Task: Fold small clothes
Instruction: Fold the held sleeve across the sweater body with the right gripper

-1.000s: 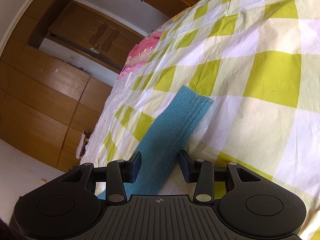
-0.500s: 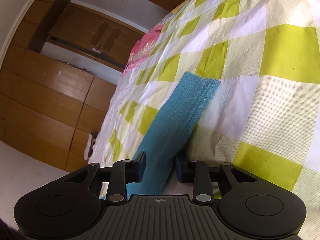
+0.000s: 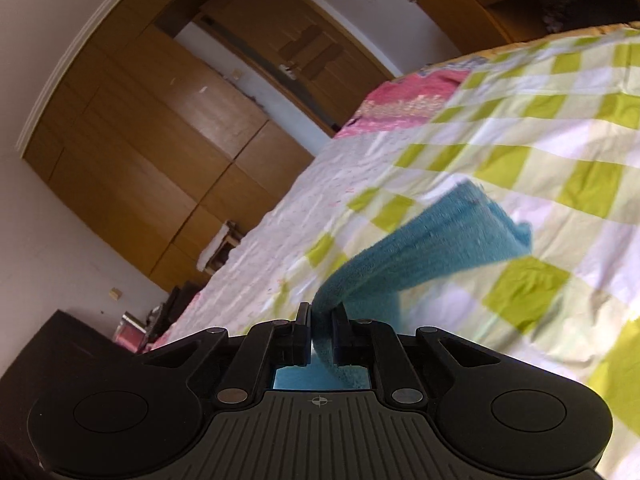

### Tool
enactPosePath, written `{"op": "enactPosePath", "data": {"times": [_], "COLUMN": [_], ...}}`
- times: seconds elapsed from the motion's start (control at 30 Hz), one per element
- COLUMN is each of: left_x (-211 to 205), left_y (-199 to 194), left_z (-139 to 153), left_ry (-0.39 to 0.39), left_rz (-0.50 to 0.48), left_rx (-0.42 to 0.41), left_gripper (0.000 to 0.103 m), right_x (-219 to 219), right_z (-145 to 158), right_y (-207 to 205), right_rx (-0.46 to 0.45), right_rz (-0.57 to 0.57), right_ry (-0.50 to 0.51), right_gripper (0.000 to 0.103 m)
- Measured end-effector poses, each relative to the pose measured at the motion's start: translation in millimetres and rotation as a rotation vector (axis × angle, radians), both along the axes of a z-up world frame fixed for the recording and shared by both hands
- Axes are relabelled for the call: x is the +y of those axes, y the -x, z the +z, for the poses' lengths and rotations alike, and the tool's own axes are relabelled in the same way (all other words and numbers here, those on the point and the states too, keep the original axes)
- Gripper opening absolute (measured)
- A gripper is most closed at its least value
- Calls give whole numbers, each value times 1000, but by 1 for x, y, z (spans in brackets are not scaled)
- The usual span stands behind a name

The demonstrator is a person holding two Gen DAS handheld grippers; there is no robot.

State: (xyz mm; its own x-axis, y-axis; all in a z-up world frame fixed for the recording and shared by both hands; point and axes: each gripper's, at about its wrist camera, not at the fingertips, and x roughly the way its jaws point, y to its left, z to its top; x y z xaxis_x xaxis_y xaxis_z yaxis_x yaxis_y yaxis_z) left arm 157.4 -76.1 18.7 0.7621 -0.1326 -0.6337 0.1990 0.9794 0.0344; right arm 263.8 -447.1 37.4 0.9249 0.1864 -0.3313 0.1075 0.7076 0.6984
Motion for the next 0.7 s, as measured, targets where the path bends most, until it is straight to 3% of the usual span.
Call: {"op": "enactPosePath", "data": {"times": [0.17, 0.3, 0.5, 0.6, 0.7], "left_x": [49, 84, 114, 125, 134], "left_y": [11, 17, 23, 24, 23], "left_z": [3, 2, 0, 1, 2], "left_ry": [55, 121, 93, 121, 138], "left_rz": [78, 137, 148, 139, 140], "left_rx": [-39, -65, -108, -108, -116], "left_gripper": [101, 101, 101, 101, 101], "right_x": [99, 196, 338, 373, 381], "right_z": [33, 38, -3, -30, -44], "right_y": [-29, -44, -39, -29, -23], "right_rx": [-21, -36, -50, -33, -11], "right_rz": [169, 335, 599, 675, 683], "right_ry": [200, 409, 887, 1017, 1059], "right_gripper": [10, 10, 10, 11, 14]}}
